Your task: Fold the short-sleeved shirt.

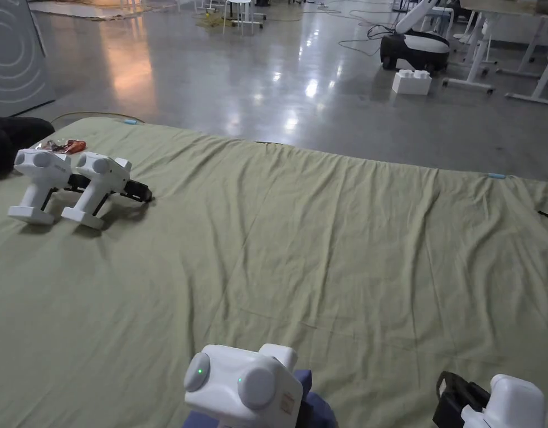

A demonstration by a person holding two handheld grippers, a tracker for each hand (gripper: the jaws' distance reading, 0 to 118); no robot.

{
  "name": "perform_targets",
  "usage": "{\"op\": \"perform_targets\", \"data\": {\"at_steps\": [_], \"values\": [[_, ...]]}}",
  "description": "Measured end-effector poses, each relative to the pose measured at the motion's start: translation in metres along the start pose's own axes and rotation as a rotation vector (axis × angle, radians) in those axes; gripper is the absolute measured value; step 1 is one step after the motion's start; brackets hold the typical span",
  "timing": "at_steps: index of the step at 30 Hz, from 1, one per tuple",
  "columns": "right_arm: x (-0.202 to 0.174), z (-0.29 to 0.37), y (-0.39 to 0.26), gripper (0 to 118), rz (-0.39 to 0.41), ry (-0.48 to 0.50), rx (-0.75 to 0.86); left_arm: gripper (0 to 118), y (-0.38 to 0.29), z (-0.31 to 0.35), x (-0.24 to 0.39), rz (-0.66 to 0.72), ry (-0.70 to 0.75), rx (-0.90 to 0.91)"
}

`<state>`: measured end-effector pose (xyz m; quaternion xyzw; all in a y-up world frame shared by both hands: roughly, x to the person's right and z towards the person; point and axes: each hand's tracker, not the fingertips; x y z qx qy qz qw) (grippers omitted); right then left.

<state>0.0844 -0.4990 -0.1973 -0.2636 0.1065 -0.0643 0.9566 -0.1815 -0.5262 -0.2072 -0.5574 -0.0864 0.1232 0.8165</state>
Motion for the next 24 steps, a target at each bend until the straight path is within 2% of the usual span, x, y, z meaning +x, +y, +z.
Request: {"op": "perform_targets", "data": {"at_steps": [2,3,4,6,10,12,14,16,17,18,19,22,24], "values": [[0.0,0.001,0.0,7,0.001,-0.002,-0.001,46,0.002,-0.006,-0.002,0.026,-0.008,-0.001],[0.001,0.001,0.0,7,0.002,-0.003,-0.002,62,0.003,-0.004,-0.004,0.061,-0.045,0.0],[0.001,0.001,0.0,7,0.002,-0.005,-0.004,68,0.003,-0.002,-0.006,0.084,-0.082,0.006],[0.003,0.001,0.0,7,0.002,-0.006,-0.007,68,0.005,0.01,-0.007,0.098,-0.132,0.024],[0.006,0.001,0.0,7,-0.014,-0.006,-0.018,68,0.007,0.037,-0.013,0.09,-0.138,0.081],[0.01,0.001,0.002,7,-0.091,0.032,-0.029,67,0.008,0.058,-0.025,0.161,-0.238,0.132],[0.011,0.005,0.005,7,-0.089,0.031,-0.021,67,0.008,0.075,-0.035,0.185,-0.321,0.194],[0.009,0.005,0.007,7,-0.082,0.023,-0.017,63,0.006,0.082,-0.038,0.148,-0.295,0.232],[0.008,0.005,0.008,7,-0.077,0.023,-0.014,56,0.005,0.082,-0.038,0.116,-0.256,0.242],[0.007,0.005,0.009,7,-0.076,0.025,-0.013,26,0.006,0.074,-0.04,0.091,-0.21,0.221],[0.007,0.004,0.009,7,-0.077,0.025,-0.013,10,0.006,0.066,-0.04,0.092,-0.188,0.203],[0.005,0.004,0.01,7,-0.093,0.043,-0.008,10,-0.001,0.041,-0.039,0.138,-0.223,0.12],[0.0,0.005,0.01,7,-0.073,0.041,-0.001,10,-0.01,0.018,-0.035,0.121,-0.223,0.086]]}}
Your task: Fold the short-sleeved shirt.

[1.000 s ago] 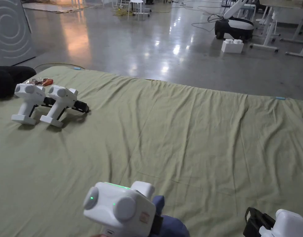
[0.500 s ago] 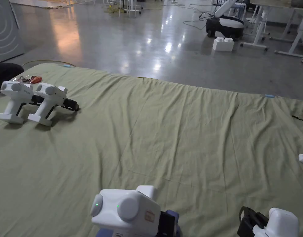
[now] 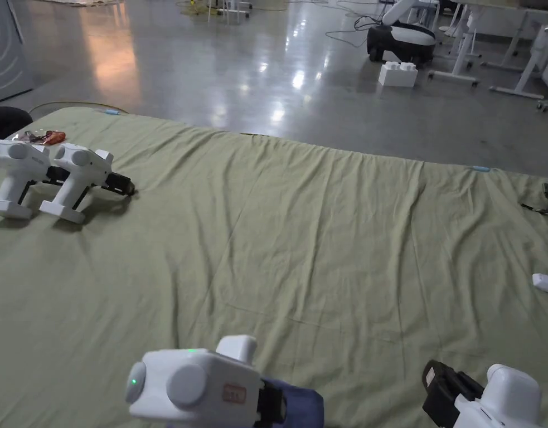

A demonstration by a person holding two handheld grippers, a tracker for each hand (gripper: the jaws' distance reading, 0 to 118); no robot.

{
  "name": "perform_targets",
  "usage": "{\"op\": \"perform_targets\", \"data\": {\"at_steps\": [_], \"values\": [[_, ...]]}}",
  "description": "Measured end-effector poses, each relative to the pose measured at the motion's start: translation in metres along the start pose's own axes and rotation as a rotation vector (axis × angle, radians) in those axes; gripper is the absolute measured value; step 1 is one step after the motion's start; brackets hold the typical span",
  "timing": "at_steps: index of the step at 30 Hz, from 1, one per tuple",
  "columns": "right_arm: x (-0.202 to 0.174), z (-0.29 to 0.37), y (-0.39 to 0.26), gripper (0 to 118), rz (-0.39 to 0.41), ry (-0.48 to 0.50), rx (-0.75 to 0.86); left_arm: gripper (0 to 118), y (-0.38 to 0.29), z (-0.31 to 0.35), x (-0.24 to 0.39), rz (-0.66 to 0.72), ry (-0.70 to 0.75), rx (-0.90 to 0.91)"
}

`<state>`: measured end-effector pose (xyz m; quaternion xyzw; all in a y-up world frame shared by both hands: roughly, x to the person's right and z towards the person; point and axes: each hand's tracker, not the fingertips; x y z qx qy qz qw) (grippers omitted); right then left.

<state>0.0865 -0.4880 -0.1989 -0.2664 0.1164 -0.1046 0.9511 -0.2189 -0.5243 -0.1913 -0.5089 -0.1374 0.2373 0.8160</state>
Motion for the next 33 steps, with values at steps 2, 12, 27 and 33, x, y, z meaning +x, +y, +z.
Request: {"op": "perform_targets", "data": {"at_steps": [2,12,27,33], "values": [[-0.004,0.001,0.0,7,0.028,-0.002,0.005,10,-0.011,-0.02,0.0,-0.018,0.001,-0.049],[-0.019,0.01,0.004,7,0.133,-0.015,0.064,9,-0.028,-0.027,-0.013,-0.093,-0.021,0.061],[-0.073,0.012,0.05,7,0.189,-0.096,0.297,9,0.016,0.107,0.012,-0.372,0.431,0.81],[-0.084,0.02,0.055,7,0.214,-0.173,0.426,9,0.018,0.119,0.012,-0.387,0.523,1.008]]}}
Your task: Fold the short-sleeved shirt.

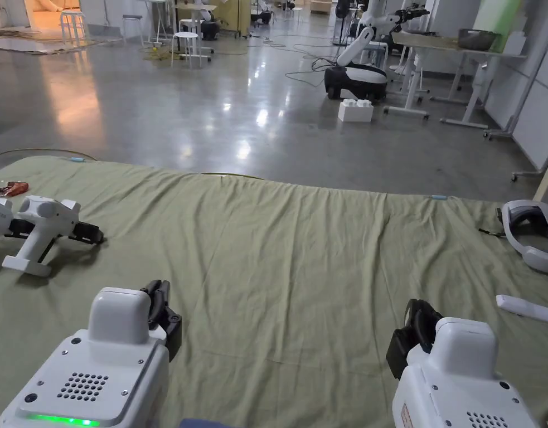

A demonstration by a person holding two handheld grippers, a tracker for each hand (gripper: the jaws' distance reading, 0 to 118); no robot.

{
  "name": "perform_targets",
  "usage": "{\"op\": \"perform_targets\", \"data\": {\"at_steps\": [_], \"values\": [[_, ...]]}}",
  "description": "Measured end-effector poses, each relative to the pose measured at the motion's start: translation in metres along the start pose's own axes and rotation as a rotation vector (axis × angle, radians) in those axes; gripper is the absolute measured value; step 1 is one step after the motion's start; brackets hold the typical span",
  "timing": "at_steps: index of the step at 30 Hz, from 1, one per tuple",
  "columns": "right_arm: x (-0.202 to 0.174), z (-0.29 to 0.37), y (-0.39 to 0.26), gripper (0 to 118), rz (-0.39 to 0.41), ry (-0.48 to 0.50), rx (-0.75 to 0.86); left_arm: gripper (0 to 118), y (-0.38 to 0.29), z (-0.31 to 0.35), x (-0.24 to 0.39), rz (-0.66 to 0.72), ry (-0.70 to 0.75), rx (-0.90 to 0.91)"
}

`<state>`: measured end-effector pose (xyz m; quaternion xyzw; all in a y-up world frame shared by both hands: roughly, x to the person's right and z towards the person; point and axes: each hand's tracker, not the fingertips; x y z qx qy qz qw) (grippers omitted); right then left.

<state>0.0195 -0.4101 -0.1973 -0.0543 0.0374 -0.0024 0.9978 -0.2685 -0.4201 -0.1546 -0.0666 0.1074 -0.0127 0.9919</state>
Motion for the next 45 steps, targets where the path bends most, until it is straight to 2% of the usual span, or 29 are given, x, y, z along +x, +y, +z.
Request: {"op": "perform_targets", "data": {"at_steps": [4,10,14,18,21,24,28,29,31,32,38,45], "values": [[-0.001,0.004,0.002,7,0.018,-0.025,0.03,9,-0.005,0.0,-0.004,-0.01,0.031,0.019],[0.001,0.011,-0.002,7,0.024,-0.012,0.0,9,-0.016,0.004,-0.014,0.004,0.051,0.012],[-0.014,0.015,-0.03,7,-0.003,0.089,-0.161,9,-0.031,0.0,-0.027,0.033,0.029,-0.113],[-0.043,0.018,-0.079,7,0.014,0.219,-0.355,9,-0.059,0.001,-0.044,0.105,0.009,-0.251],[-0.063,0.018,-0.116,7,0.008,0.278,-0.479,9,-0.08,0.005,-0.058,0.156,-0.027,-0.348],[-0.078,0.012,-0.147,7,0.031,0.308,-0.59,9,-0.097,0.008,-0.071,0.193,-0.057,-0.426],[-0.087,0.004,-0.182,7,0.052,0.294,-0.697,10,-0.115,0.011,-0.087,0.29,-0.123,-0.519],[-0.087,0.003,-0.187,7,0.053,0.301,-0.712,20,-0.117,0.011,-0.09,0.314,-0.144,-0.532],[-0.085,0.002,-0.195,7,0.051,0.302,-0.708,62,-0.122,0.007,-0.097,0.38,-0.21,-0.583],[-0.084,0.003,-0.194,7,0.051,0.303,-0.704,72,-0.125,0.002,-0.101,0.419,-0.246,-0.613],[-0.078,0.0,-0.194,7,0.045,0.331,-0.702,75,-0.149,-0.03,-0.122,0.626,-0.438,-0.765],[-0.079,0.004,-0.196,7,0.084,0.341,-0.682,75,-0.187,-0.071,-0.107,0.73,-0.698,-0.966]]}}
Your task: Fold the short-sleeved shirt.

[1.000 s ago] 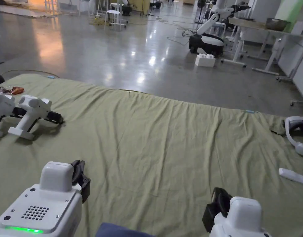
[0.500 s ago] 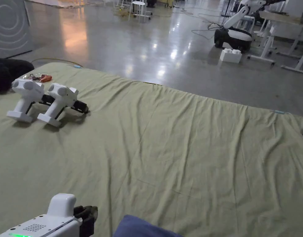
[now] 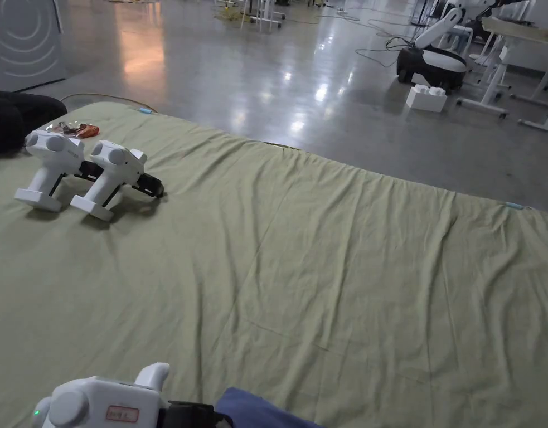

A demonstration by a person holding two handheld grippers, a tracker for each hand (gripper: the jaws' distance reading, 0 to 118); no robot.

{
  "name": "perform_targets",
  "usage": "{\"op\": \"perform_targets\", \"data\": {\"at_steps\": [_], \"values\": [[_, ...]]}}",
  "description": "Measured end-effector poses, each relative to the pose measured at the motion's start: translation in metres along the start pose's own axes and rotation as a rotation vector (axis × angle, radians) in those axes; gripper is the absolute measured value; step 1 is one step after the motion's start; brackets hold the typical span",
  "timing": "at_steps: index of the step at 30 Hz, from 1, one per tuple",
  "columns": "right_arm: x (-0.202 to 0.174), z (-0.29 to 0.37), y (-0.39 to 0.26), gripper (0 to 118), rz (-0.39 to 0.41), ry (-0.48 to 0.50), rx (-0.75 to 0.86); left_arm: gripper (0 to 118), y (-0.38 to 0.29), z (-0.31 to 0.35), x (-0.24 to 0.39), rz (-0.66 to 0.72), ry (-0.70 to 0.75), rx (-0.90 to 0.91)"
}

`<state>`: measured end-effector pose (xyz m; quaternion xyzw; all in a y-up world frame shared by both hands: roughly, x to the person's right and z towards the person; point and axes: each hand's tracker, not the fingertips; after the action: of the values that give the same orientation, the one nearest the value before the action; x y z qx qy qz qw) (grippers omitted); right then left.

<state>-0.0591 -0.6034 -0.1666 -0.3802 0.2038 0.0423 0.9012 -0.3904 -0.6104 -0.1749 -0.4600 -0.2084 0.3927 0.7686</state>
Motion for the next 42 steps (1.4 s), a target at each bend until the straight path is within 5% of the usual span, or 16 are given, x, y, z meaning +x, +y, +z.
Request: {"op": "perform_targets", "data": {"at_steps": [11,13,15,18,25,42], "values": [[0.003,0.001,-0.003,7,0.015,0.006,0.006,74,0.01,-0.034,-0.034,0.198,-0.27,-0.075],[0.003,0.001,-0.004,7,0.017,0.007,0.006,66,-0.004,-0.028,-0.014,0.173,-0.254,-0.082],[0.002,0.001,-0.005,7,0.022,0.002,0.009,45,-0.008,-0.03,-0.004,0.092,-0.167,-0.072],[-0.001,0.001,-0.007,7,0.034,-0.007,0.018,36,-0.009,-0.03,-0.005,0.105,-0.159,-0.048],[-0.006,0.015,0.003,8,0.084,-0.041,0.094,33,-0.008,-0.004,-0.003,0.074,-0.205,0.011],[0.083,0.082,0.138,8,0.057,-0.223,0.373,33,0.106,0.256,-0.052,0.031,0.201,0.202]]}}
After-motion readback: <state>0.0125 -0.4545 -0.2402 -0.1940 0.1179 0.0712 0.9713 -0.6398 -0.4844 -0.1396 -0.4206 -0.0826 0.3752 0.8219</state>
